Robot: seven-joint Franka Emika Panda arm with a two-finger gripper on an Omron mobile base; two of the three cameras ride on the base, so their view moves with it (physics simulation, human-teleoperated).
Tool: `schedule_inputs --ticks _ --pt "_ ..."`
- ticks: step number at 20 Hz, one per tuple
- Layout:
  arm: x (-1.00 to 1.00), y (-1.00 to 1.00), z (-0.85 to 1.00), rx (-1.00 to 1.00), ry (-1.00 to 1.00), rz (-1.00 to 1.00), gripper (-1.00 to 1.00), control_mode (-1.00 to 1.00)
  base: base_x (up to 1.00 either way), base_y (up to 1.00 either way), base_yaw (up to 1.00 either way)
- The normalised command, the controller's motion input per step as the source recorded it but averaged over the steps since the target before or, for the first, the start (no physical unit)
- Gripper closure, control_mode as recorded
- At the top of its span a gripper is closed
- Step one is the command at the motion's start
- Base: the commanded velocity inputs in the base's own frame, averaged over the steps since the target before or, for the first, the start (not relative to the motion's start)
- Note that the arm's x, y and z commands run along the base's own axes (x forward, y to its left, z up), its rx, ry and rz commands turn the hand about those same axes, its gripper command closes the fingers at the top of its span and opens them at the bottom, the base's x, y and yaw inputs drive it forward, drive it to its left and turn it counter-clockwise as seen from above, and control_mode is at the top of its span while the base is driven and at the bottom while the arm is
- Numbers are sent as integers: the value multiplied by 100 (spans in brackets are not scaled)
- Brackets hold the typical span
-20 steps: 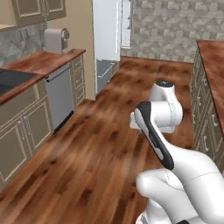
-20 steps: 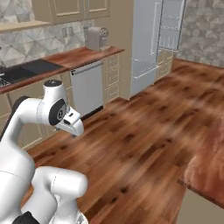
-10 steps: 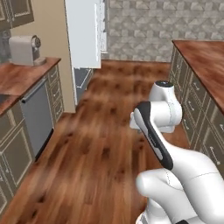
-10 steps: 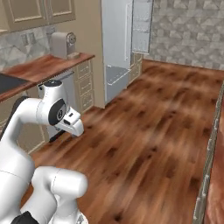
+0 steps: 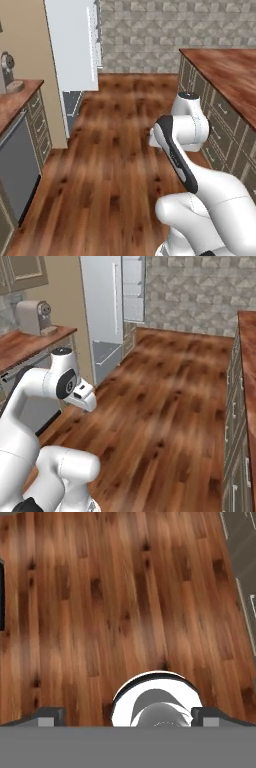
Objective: Take the cheese, fish, and avocado from the fridge and place them on the plate on the dining counter to create an appetizer plate.
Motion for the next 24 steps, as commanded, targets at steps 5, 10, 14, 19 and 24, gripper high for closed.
schedule_inputs --ticks 5,10,14,19,24 --pt "0 0 0 0 0 0 -100 100 100 5 -8" --pt "0 0 0 0 0 0 -100 100 100 0 0" --pt "0 0 0 0 0 0 -100 100 100 0 1" --pt "0 0 0 0 0 0 -100 100 100 0 5" --pt "0 0 0 0 0 0 -100 100 100 0 14"
